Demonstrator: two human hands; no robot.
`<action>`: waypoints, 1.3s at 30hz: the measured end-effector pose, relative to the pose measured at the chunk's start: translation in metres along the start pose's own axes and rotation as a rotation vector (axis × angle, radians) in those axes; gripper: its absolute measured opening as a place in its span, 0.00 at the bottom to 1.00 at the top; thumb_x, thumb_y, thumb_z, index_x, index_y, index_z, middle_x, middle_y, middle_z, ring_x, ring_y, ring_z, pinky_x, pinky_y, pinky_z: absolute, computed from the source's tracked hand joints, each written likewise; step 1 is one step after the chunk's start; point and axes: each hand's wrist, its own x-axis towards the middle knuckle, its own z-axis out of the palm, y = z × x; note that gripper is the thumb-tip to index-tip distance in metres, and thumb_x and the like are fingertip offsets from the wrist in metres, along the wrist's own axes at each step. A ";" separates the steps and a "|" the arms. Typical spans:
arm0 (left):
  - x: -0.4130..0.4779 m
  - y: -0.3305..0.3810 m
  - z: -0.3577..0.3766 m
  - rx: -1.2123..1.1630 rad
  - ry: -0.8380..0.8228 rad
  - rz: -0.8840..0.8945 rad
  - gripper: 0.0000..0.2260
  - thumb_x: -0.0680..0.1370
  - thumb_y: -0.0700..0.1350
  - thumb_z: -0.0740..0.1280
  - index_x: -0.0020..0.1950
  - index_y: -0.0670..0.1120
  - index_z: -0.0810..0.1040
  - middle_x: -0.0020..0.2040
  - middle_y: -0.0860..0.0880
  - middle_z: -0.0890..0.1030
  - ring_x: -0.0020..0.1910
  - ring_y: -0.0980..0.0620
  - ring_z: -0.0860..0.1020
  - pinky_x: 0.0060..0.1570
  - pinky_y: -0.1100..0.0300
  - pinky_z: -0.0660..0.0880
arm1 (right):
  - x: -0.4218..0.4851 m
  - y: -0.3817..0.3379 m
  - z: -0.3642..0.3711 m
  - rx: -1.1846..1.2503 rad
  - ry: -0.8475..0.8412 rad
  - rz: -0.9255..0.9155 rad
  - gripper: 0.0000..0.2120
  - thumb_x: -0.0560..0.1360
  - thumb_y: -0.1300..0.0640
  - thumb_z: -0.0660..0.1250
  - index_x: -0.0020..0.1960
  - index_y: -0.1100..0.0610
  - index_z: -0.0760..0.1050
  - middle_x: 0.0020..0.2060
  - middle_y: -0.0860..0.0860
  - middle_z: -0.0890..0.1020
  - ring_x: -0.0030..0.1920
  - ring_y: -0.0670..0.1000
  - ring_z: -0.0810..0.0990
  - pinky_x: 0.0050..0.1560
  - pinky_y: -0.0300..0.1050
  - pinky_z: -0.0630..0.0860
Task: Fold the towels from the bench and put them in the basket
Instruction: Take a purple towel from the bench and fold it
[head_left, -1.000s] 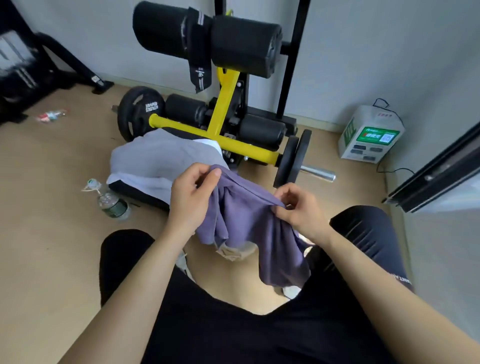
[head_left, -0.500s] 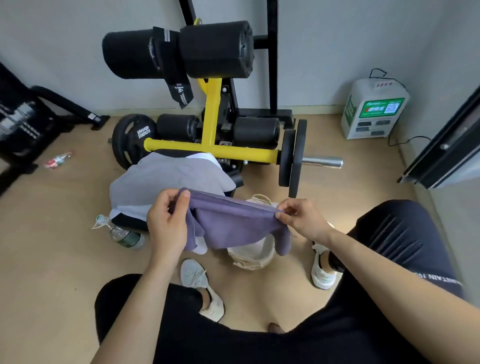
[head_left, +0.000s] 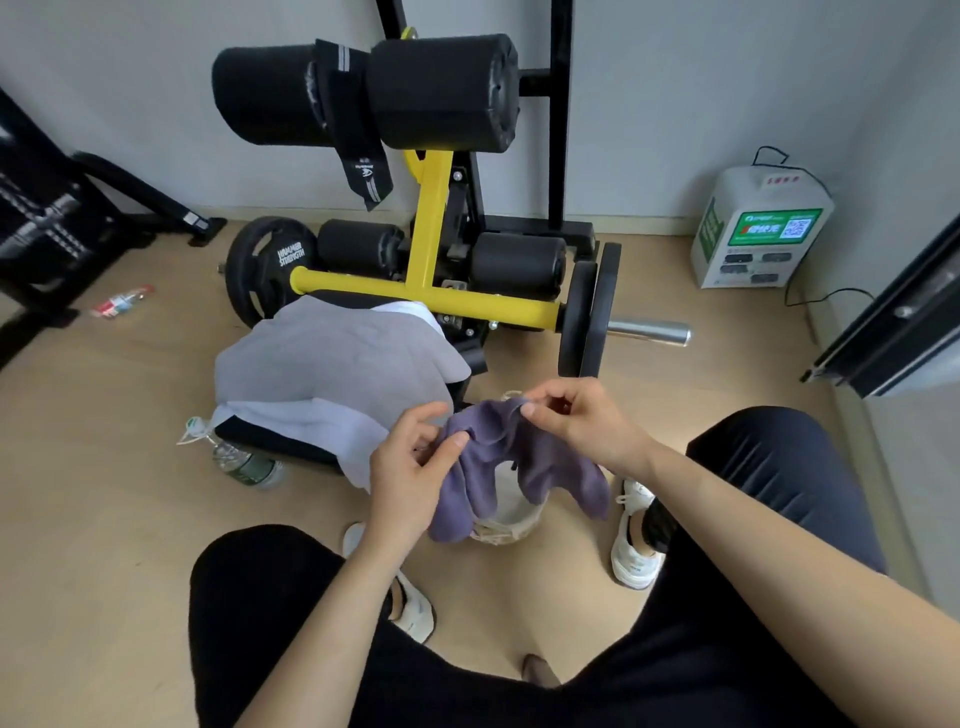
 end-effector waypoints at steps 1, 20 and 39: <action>-0.004 -0.002 0.006 -0.005 -0.051 -0.007 0.18 0.77 0.42 0.75 0.58 0.64 0.77 0.42 0.62 0.82 0.45 0.59 0.82 0.48 0.66 0.77 | -0.003 0.002 0.004 -0.014 -0.040 -0.006 0.04 0.77 0.55 0.71 0.47 0.53 0.84 0.39 0.61 0.83 0.40 0.50 0.78 0.48 0.60 0.77; -0.035 -0.050 -0.017 -0.073 0.046 -0.140 0.05 0.81 0.41 0.70 0.48 0.52 0.81 0.39 0.57 0.82 0.41 0.61 0.79 0.44 0.68 0.75 | -0.006 0.043 0.023 -0.375 -0.246 0.149 0.06 0.71 0.65 0.72 0.45 0.56 0.82 0.40 0.51 0.85 0.41 0.48 0.81 0.45 0.44 0.78; -0.027 -0.056 -0.042 -0.092 0.017 -0.174 0.11 0.80 0.38 0.70 0.55 0.53 0.85 0.47 0.55 0.86 0.45 0.62 0.81 0.48 0.71 0.74 | -0.004 0.004 0.051 -0.111 -0.042 -0.019 0.13 0.72 0.64 0.76 0.55 0.58 0.82 0.33 0.47 0.77 0.33 0.41 0.74 0.41 0.34 0.72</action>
